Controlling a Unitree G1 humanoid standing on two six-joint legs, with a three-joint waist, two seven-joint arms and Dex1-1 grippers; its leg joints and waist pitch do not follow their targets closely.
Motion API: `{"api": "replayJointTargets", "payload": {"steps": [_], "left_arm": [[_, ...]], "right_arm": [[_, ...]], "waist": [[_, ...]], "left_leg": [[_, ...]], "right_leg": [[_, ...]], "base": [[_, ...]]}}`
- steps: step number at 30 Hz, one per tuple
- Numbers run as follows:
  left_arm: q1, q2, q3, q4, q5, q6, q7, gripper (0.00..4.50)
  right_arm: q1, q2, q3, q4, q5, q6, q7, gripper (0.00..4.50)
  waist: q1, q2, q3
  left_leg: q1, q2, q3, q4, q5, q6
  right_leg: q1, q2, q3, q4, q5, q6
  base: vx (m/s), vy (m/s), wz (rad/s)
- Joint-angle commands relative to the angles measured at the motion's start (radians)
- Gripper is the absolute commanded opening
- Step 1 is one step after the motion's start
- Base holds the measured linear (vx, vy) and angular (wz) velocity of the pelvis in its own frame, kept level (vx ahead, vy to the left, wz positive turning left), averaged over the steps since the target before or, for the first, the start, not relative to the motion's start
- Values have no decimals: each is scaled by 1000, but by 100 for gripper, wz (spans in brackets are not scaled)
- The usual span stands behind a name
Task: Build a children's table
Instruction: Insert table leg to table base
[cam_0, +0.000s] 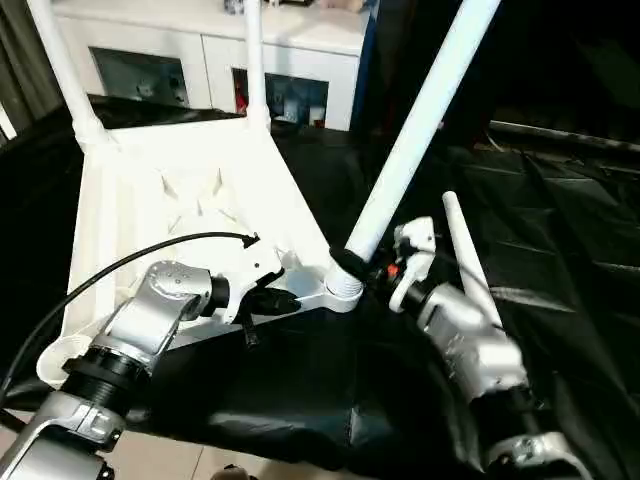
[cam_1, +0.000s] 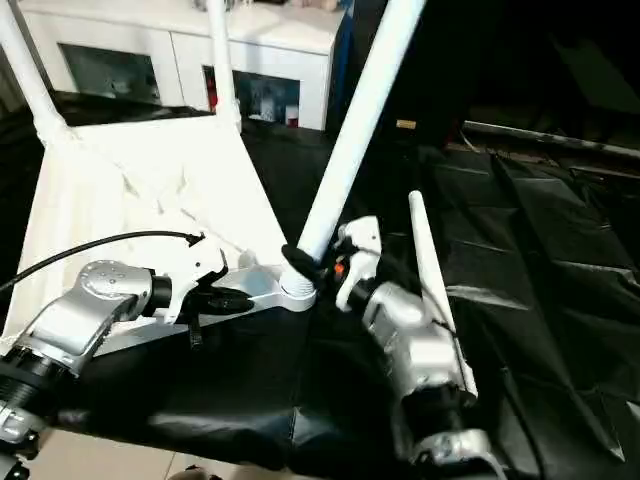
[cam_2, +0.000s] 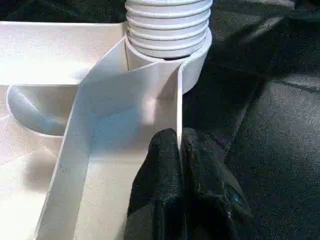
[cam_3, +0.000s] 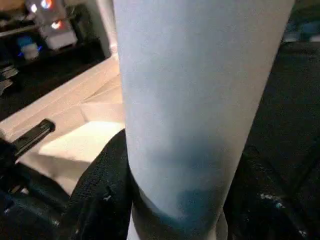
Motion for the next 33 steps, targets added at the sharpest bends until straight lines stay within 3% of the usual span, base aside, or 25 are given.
{"api": "replayJointTargets", "payload": {"steps": [1,5,7,9,10,11,12,13,15,16,17,21,24,29,33], "left_arm": [[-40,-14,18,-23,-11,-30,-10,0],[-38,-9,7,-19,-7,-37,-29,0],[-36,-3,-1,-19,3,-47,-35,0],[-36,4,-7,-16,14,-59,-37,0],[-37,5,-8,-13,17,-64,-37,0],[-37,6,-9,-10,19,-67,-37,0],[-37,6,-9,-10,19,-67,-37,0],[-38,5,-10,-6,22,-73,-37,0],[-39,4,-7,-2,21,-74,-36,0],[-38,1,-6,-3,21,-74,-34,0],[-36,0,-5,-5,20,-75,-35,0],[-29,-4,-1,-4,11,-89,-48,0],[-7,-1,-3,-22,-12,-114,-101,0],[30,30,-43,-69,-38,-148,-222,0],[33,42,-50,-86,-40,-143,-245,0]], "right_arm": [[44,-10,-5,85,-54,21,-41,191],[42,-26,34,93,-85,-6,-34,191],[29,-52,82,86,-127,-7,-4,191],[15,-73,115,79,-155,-1,22,191],[3,-83,128,74,-163,11,36,191],[-8,-90,138,69,-166,26,50,191],[-8,-90,138,69,-166,26,50,191],[-23,-101,152,64,-167,41,76,191],[-30,-108,162,68,-171,42,97,191],[-31,-118,173,71,-173,38,122,191],[-27,-124,177,73,-167,34,132,191],[-8,-133,172,94,-152,27,154,191],[15,-141,173,101,-139,16,207,191],[50,-177,199,85,-114,-7,343,191],[57,-191,211,85,-116,-16,378,191]], "waist": [[-3,29,-59],[-4,29,-59],[-6,21,-58],[-6,23,-58],[-9,12,-57],[-8,19,-57],[-7,19,-57],[-7,12,-57],[-7,14,-57],[-11,-4,-57],[-6,6,-58],[-5,0,-58],[-3,2,-59],[-2,3,-62],[-2,4,-62]], "left_leg": [[34,19,-15,-90,-478,-76],[32,19,-14,-90,-470,-74],[30,18,-11,-91,-461,-69],[28,18,-12,-91,-456,-67],[27,18,-11,-91,-453,-64],[29,18,-11,-90,-448,-64],[32,18,-10,-89,-456,-65],[30,19,-12,-89,-458,-62],[31,20,-12,-90,-459,-61],[29,21,-9,-89,-454,-55],[28,21,-10,-89,-438,-54],[27,21,-8,-90,-424,-49],[27,22,-8,-91,-427,-46],[27,25,-8,-96,-424,-40],[33,25,-10,-99,-466,-52]], "right_leg": [[18,-55,32,-98,-392,-171],[17,-54,33,-96,-369,-175],[18,-53,34,-96,-370,-173],[20,-54,34,-97,-383,-166],[20,-53,33,-99,-392,-161],[18,-54,35,-99,-401,-158],[15,-56,36,-101,-412,-157],[17,-57,35,-101,-423,-154],[15,-56,35,-102,-422,-152],[15,-55,34,-103,-422,-151],[16,-57,35,-100,-411,-154],[16,-56,35,-98,-388,-159],[17,-57,36,-101,-389,-156],[21,-53,34,-95,-315,-176],[18,-53,33,-98,-340,-177]], "base": [[0,0,0],[0,0,0],[0,0,0],[0,0,0],[0,0,0],[0,0,0],[0,0,0],[0,0,0],[0,0,0],[0,0,0],[0,0,0],[0,0,0],[0,0,0],[0,0,0],[0,0,0]]}}
